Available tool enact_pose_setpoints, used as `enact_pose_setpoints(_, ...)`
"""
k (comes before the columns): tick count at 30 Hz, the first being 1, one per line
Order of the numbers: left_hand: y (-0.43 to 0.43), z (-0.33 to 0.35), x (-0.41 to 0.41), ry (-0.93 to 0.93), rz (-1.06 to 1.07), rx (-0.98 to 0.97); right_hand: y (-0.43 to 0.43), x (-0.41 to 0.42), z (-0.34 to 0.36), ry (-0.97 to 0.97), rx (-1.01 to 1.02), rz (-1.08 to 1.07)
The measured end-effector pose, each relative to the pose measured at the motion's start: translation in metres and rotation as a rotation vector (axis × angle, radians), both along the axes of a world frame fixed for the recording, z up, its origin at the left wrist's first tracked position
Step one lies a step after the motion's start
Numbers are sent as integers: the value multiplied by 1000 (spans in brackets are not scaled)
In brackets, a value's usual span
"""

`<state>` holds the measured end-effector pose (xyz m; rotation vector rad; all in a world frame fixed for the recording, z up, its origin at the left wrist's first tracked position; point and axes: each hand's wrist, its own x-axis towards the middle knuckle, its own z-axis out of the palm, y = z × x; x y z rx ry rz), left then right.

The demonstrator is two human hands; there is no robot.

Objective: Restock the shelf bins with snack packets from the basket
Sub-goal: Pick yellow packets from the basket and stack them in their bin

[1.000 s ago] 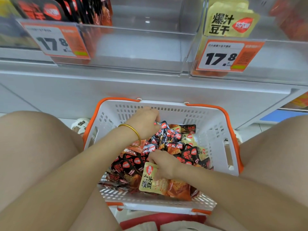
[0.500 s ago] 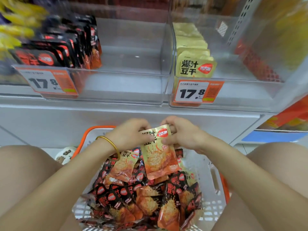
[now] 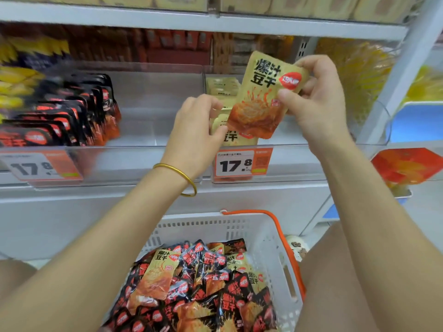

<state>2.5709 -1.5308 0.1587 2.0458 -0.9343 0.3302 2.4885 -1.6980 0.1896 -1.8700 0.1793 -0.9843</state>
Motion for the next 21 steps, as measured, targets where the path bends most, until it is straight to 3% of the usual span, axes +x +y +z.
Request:
enact_pose_setpoints(3,2,-11,-2,-72,45,48,4,7,-21,101,-87,5)
enact_pose_setpoints(8,6,-22,-6,-184,71,95,10,14,-41,439,-541,-185)
enact_pose_setpoints(14,14,-36,-9,-278,42,105,9,9,-31,601,-709,-129)
enact_pose_setpoints(16,20,-42,-12,-289,33,80,8,4,-33,548,-753,-162)
enact_pose_setpoints(21,45,-73,-30,-202,-56,86,35,-27,-62,118,-811,-365)
